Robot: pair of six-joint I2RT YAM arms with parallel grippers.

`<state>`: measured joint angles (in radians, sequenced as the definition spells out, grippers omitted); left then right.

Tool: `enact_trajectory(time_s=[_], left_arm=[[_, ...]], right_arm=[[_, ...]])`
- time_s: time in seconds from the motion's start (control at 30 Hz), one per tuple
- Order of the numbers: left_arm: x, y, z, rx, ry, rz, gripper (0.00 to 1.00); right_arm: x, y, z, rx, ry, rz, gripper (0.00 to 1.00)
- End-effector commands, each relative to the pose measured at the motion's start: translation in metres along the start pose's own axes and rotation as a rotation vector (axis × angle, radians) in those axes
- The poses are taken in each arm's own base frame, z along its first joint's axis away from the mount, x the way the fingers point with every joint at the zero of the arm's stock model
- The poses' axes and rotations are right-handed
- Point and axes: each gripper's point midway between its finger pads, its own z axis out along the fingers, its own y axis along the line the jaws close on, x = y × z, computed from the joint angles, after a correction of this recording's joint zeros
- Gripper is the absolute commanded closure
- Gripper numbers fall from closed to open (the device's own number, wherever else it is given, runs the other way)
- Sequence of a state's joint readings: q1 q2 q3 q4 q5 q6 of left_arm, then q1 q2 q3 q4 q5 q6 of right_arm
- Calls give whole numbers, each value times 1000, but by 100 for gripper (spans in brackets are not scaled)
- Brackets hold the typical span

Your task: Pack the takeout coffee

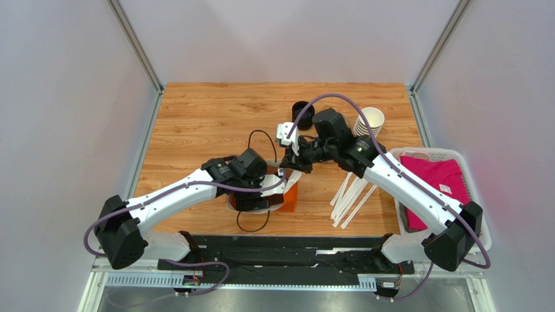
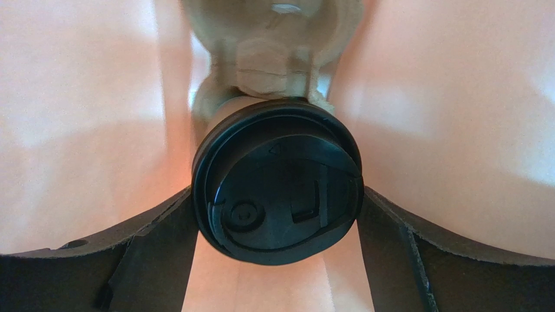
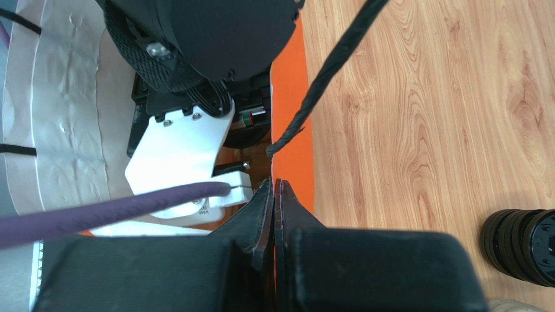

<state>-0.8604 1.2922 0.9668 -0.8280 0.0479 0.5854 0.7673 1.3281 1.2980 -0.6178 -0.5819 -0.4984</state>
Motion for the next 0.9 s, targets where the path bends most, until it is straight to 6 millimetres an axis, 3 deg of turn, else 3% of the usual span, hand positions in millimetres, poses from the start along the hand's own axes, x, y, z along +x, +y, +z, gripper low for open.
enact_trajectory(time_s=[0.0, 0.33, 0.63, 0.87], left_arm=[[37, -35, 26, 201, 143, -42, 62], [53, -35, 42, 252, 232, -42, 62], [63, -21, 54, 264, 290, -83, 63], [69, -20, 60, 281, 323, -73, 62]], right_arm=[[-9, 2, 3, -78, -23, 34, 100], [1, -10, 8, -103, 18, 67, 100], [10, -16, 8, -119, 41, 91, 100], [14, -22, 8, -136, 42, 123, 100]])
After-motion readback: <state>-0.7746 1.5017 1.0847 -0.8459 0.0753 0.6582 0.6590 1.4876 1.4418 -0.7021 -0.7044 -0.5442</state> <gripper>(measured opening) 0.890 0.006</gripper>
